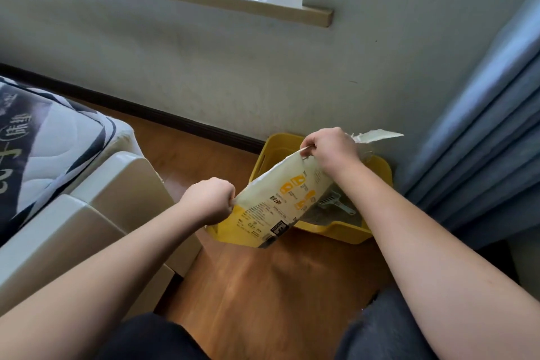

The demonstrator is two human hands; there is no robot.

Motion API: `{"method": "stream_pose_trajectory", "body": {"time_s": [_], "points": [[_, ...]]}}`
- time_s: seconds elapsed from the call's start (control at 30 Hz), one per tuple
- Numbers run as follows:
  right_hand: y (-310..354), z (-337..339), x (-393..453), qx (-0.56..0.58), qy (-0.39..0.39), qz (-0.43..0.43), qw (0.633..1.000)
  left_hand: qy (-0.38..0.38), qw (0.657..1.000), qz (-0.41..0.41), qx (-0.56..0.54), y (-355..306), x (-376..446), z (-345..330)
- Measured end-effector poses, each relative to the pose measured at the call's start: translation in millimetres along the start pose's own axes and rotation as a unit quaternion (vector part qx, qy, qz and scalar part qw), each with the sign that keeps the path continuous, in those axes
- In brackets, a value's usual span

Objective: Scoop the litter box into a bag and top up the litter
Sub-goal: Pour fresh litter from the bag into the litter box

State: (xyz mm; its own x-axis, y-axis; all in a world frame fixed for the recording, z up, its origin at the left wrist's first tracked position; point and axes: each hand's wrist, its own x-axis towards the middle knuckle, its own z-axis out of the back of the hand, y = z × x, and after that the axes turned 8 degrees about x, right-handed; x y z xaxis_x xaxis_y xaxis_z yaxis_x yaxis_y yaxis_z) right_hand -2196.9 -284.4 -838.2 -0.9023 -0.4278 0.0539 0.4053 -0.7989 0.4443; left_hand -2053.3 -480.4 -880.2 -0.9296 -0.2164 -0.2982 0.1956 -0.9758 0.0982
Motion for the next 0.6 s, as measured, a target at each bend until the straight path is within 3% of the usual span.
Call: {"method": "stream_pose_trajectory", "body": {"time_s": [0.17, 0.43, 0.6], "points": [[7, -2, -1, -0.029, -0.005, 0.034, 0.999, -0.030, 0.999, 0.024, 0.009, -11, 5, 1], [26, 7, -2, -0.036, -0.023, 0.088, 0.995, -0.110, 0.955, 0.007, -0.276, -53, 32, 35], [28, 11, -3, -0.006, -0.025, 0.079, 0.997, -0.147, 0.948, 0.037, -0.279, -57, 45, 42]]}}
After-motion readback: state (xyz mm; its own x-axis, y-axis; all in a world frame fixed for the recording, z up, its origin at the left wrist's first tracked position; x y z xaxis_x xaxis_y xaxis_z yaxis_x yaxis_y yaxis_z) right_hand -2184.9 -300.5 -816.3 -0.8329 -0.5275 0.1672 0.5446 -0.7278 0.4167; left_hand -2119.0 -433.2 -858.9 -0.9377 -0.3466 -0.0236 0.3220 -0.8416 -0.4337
